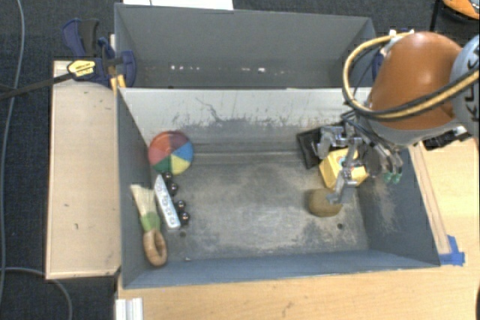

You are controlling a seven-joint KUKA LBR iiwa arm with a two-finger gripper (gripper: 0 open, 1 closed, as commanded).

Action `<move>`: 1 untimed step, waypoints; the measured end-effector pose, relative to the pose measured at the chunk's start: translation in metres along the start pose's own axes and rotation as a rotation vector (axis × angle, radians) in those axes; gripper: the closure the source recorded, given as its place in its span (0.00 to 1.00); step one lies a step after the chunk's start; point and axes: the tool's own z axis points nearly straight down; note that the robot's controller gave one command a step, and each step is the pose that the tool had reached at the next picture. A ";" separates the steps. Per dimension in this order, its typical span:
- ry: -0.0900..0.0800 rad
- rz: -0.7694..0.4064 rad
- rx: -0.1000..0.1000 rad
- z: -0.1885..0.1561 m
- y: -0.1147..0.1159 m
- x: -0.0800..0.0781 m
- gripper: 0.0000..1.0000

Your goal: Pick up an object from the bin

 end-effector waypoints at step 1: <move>0.007 -0.053 0.000 0.046 -0.024 -0.009 0.00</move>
Offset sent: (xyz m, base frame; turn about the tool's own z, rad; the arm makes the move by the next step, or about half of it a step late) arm 0.0023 -0.0427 -0.0604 -0.0403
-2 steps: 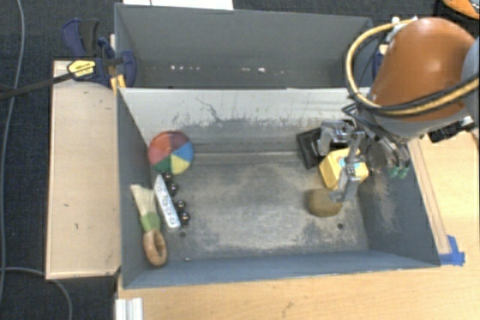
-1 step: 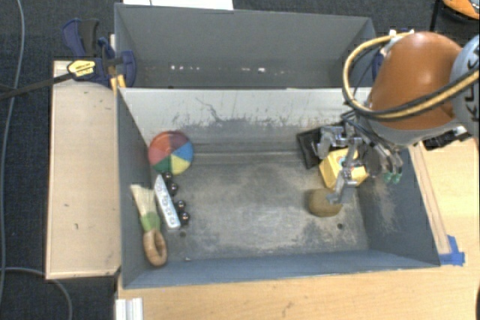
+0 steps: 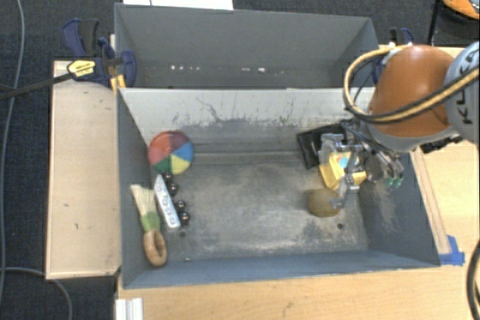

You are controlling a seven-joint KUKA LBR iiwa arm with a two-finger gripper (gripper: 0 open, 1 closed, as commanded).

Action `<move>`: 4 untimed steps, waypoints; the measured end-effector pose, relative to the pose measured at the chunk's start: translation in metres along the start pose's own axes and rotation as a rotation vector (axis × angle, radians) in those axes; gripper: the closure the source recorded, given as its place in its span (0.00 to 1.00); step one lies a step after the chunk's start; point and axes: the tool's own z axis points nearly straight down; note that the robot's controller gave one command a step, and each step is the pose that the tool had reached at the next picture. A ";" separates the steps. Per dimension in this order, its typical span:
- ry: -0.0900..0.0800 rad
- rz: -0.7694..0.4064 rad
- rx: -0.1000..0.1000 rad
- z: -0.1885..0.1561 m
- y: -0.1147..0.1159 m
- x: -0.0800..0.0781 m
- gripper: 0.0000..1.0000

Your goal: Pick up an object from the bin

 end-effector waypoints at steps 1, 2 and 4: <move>-0.003 0.003 -0.001 0.015 -0.014 0.007 0.00; -0.006 -0.069 0.001 0.026 -0.022 0.007 0.00; -0.005 -0.517 0.001 0.058 0.001 0.013 1.00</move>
Offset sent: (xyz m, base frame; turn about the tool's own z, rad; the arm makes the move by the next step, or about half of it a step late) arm -0.0052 -0.0330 -0.0492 -0.3274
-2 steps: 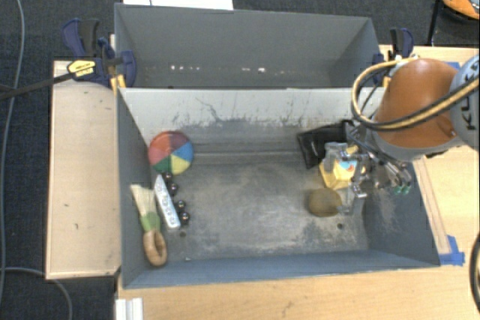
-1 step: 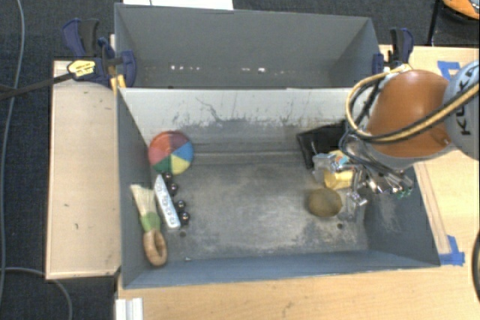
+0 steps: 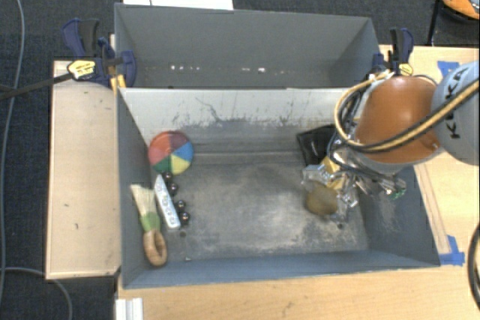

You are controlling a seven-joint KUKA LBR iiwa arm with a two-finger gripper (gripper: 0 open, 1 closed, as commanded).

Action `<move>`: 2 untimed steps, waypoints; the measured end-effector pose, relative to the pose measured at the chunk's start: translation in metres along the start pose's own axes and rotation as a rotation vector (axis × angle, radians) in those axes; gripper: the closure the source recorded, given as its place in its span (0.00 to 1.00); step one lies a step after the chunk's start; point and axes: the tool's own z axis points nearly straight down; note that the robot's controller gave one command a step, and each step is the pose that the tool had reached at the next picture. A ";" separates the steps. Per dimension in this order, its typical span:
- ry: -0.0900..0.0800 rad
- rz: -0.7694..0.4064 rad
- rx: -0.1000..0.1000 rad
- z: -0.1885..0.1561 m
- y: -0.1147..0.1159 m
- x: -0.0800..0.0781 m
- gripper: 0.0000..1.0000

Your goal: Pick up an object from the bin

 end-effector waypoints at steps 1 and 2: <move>0.000 0.001 0.000 0.000 0.000 0.000 1.00; 0.002 -0.017 -0.004 -0.053 0.003 0.000 1.00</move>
Offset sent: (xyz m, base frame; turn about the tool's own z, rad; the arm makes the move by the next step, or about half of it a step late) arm -0.0012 0.0027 0.0846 -0.0290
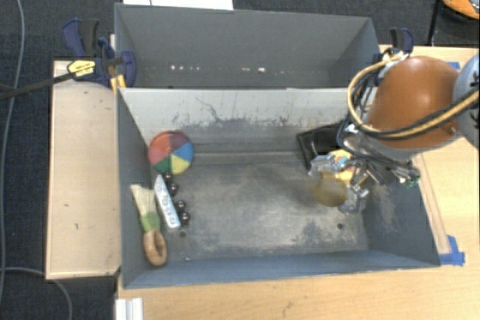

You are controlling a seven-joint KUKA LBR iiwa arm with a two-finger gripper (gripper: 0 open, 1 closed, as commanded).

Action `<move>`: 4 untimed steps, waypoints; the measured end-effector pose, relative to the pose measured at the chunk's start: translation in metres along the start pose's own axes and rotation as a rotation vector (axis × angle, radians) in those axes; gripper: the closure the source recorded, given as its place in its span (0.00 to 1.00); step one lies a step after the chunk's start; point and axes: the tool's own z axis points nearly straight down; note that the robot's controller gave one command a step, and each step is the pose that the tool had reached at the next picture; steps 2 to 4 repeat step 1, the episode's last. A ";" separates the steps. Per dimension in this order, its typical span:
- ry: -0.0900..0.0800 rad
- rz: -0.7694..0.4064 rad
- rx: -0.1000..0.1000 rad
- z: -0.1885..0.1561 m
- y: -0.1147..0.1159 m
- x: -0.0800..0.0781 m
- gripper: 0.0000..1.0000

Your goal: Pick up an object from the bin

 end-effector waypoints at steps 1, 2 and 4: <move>-0.002 -0.031 0.002 -0.062 -0.006 0.001 1.00; -0.002 -0.031 0.002 -0.062 -0.006 0.001 1.00; -0.002 -0.031 0.002 -0.062 -0.006 0.001 1.00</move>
Offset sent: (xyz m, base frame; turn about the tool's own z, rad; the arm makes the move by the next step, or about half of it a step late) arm -0.0097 -0.0082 0.0846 -0.0274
